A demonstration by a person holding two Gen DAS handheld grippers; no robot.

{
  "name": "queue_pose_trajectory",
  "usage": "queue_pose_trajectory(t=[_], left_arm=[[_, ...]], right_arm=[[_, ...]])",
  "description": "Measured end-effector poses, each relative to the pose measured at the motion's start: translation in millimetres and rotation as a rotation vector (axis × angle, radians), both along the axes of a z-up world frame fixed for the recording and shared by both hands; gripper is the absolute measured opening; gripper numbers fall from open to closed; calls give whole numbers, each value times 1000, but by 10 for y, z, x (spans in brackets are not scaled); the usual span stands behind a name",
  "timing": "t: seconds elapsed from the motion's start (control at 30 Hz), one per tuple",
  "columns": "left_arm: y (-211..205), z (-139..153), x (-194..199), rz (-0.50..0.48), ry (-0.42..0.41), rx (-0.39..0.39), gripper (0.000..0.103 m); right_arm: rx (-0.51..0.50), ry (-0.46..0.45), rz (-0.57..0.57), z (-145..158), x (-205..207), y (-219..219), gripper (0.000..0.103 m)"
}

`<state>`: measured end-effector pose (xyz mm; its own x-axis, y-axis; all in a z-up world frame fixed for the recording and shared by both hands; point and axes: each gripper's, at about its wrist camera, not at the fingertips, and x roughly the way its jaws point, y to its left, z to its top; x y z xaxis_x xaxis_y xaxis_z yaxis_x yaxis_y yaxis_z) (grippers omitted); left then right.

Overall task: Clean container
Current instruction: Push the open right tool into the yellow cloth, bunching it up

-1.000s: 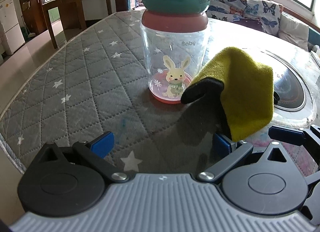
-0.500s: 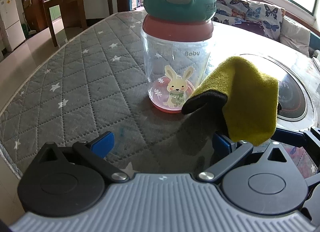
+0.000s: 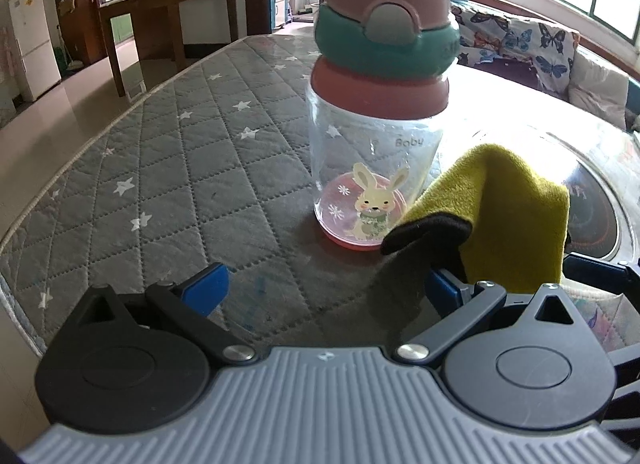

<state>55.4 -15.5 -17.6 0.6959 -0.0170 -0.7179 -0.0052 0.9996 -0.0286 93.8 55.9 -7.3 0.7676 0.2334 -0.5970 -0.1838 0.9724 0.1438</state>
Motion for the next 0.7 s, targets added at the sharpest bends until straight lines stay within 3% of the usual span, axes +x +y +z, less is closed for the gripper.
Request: queue_pose_trajectory(t=[0.7], left_arm=[[105,142,127,49,-39,10,103]], right_arm=[[-33,-36,0,93,259,17,103]])
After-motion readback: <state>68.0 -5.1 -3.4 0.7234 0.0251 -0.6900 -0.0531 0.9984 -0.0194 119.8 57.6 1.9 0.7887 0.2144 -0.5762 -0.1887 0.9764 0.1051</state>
